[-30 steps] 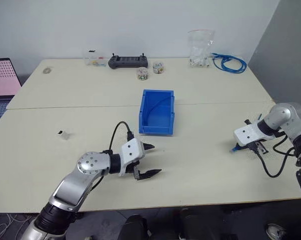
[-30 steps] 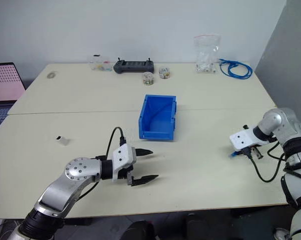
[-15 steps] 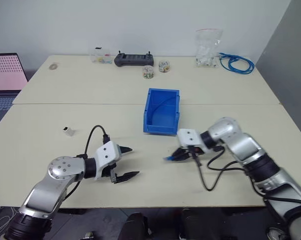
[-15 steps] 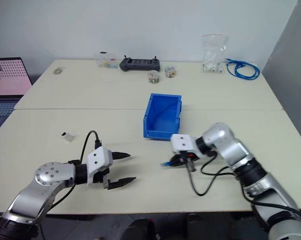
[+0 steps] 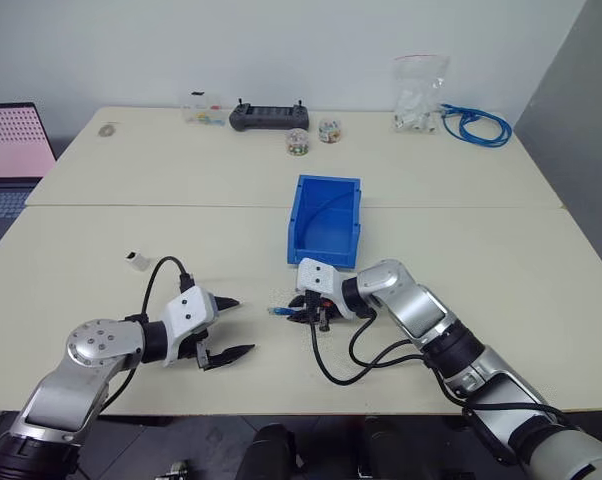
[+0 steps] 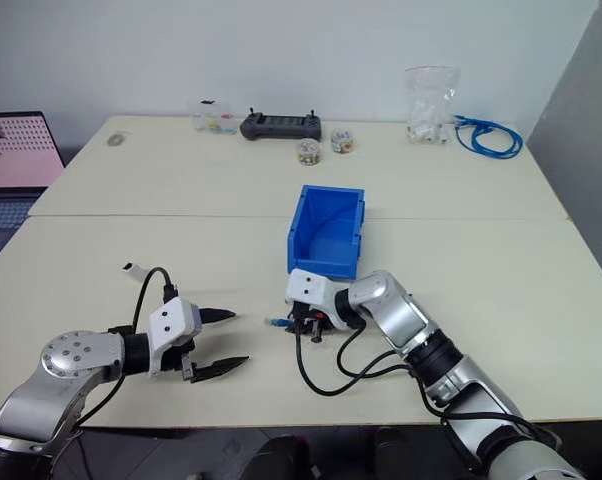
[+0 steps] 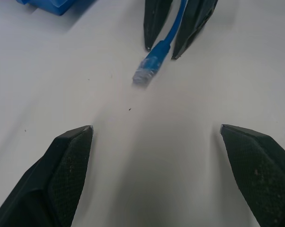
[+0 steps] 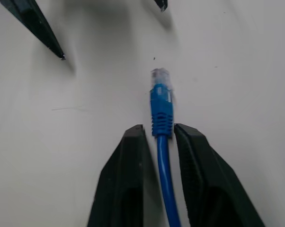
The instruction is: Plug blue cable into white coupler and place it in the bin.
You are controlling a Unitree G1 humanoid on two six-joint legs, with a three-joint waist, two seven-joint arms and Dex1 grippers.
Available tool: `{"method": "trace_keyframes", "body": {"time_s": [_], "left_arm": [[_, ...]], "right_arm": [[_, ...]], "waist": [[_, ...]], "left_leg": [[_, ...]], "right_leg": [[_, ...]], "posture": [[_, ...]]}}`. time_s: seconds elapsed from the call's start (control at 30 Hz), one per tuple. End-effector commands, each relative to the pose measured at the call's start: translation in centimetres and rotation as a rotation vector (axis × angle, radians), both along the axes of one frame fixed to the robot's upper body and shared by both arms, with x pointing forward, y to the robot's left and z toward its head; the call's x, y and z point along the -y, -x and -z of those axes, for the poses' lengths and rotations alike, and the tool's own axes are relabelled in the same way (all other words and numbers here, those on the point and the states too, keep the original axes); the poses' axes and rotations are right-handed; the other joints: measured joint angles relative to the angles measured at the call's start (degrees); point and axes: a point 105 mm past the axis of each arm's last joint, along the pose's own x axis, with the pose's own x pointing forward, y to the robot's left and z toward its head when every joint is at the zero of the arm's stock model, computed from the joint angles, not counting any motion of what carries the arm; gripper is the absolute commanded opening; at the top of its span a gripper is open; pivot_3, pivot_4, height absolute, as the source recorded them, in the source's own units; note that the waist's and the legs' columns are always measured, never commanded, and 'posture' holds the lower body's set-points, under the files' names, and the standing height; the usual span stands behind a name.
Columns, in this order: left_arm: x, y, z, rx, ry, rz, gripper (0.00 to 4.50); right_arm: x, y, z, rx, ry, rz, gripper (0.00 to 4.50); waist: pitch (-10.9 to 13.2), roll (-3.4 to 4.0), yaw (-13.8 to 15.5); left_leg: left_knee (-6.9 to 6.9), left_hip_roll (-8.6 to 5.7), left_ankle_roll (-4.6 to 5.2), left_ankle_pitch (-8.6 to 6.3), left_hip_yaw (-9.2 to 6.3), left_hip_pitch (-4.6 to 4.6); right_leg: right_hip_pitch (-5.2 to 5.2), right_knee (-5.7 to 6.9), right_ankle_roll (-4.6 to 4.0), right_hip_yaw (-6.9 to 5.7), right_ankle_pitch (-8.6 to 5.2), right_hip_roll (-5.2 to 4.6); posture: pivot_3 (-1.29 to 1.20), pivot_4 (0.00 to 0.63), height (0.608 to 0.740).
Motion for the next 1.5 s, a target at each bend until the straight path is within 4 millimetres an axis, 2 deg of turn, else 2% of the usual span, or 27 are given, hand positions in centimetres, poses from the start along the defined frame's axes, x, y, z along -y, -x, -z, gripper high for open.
{"method": "trace_keyframes", "body": {"time_s": [0.03, 0.07, 0.17, 0.3, 0.57, 0.67, 0.8, 1.0, 1.3, 1.5], "left_arm": [[-0.3, -0.3, -0.6, 0.029, -0.002, -0.005, 4.50], [-0.5, -0.5, -0.6, 0.033, -0.004, -0.009, 4.50], [-0.6, -0.9, -0.6, 0.050, -0.009, -0.012, 4.50], [0.6, -1.9, -1.1, 0.099, 0.059, 0.000, 4.50], [2.4, -3.1, -0.4, 0.100, 0.098, 0.041, 4.50], [2.7, -3.1, 0.6, 0.036, 0.113, 0.055, 4.50], [2.7, -3.5, 1.7, 0.002, 0.092, 0.065, 4.50], [2.3, -3.6, 3.5, -0.049, 0.005, 0.083, 3.49], [3.2, -3.1, 4.5, -0.093, -0.032, 0.156, 1.85], [4.2, -2.2, 4.4, -0.115, -0.033, 0.215, 0.75]], "right_arm": [[-0.1, -0.2, -1.1, -0.015, -0.061, 0.033, 2.44], [0.0, -0.1, -1.6, -0.018, -0.077, 0.027, 2.57], [0.6, 0.7, -3.4, -0.024, -0.126, -0.002, 3.35], [2.7, 2.5, -5.2, -0.040, -0.155, -0.049, 4.29], [6.4, 4.0, -5.8, -0.082, -0.181, 0.036, 4.29], [8.0, 4.5, -5.7, -0.097, -0.188, 0.101, 4.29], [9.0, 4.9, -5.6, -0.110, -0.194, 0.162, 4.29], [9.9, 5.4, -5.4, -0.122, -0.193, 0.214, 4.32], [10.2, 5.8, -5.4, -0.121, -0.198, 0.230, 4.32], [10.2, 7.8, -5.7, -0.111, -0.221, 0.127, 4.32]], "waist": [[0.0, 0.00, -0.1], [0.0, 0.00, -0.1], [0.0, 0.00, 0.0], [0.0, -0.01, 0.3], [0.0, -0.06, -0.1], [0.0, -0.06, -0.1], [0.0, -0.07, 0.0], [-0.1, -0.06, 0.0], [-0.1, 0.03, 0.2], [-0.2, 0.08, 0.5]], "left_leg": [[0.00, 0.00, 0.00, 0.00, 0.00, 0.00], [0.00, 0.00, 0.00, 0.00, 0.00, 0.00], [0.01, 0.00, 0.00, 0.00, -0.01, -0.01], [0.03, -0.04, 0.01, 0.00, -0.03, -0.13], [0.02, -0.02, 0.01, 0.00, -0.01, -0.14], [0.03, -0.01, 0.02, 0.00, 0.02, -0.15], [0.03, -0.01, 0.02, 0.00, 0.01, -0.15], [0.06, -0.03, 0.02, 0.00, 0.01, -0.03], [0.05, -0.05, 0.03, 0.00, -0.06, 0.37], [0.04, -0.06, 0.04, -0.01, -0.06, 0.42]], "right_leg": [[0.00, 0.00, 0.00, 0.00, 0.00, 0.00], [0.00, 0.00, 0.00, 0.00, 0.00, 0.00], [0.00, 0.00, 0.00, -0.01, 0.00, 0.01], [-0.07, -0.02, 0.01, -0.02, 0.00, -0.03], [-0.10, 0.01, 0.03, -0.02, 0.02, -0.01], [-0.12, 0.01, 0.04, 0.00, 0.02, 0.00], [-0.11, 0.01, 0.04, -0.01, 0.02, 0.01], [0.07, -0.03, 0.07, 0.00, 0.02, 0.01], [0.58, -0.15, 0.35, -0.04, -0.14, -0.01], [0.63, -0.18, 0.38, -0.04, -0.16, -0.02]], "posture": [[0.00, 0.150, 0.740], [0.00, 0.150, 0.740], [0.00, 0.150, 0.740], [0.00, 0.150, 0.740], [0.00, 0.150, 0.740], [0.00, 0.150, 0.740], [0.00, 0.150, 0.740], [0.00, 0.150, 0.740], [0.00, 0.150, 0.740], [0.00, 0.150, 0.740]]}}
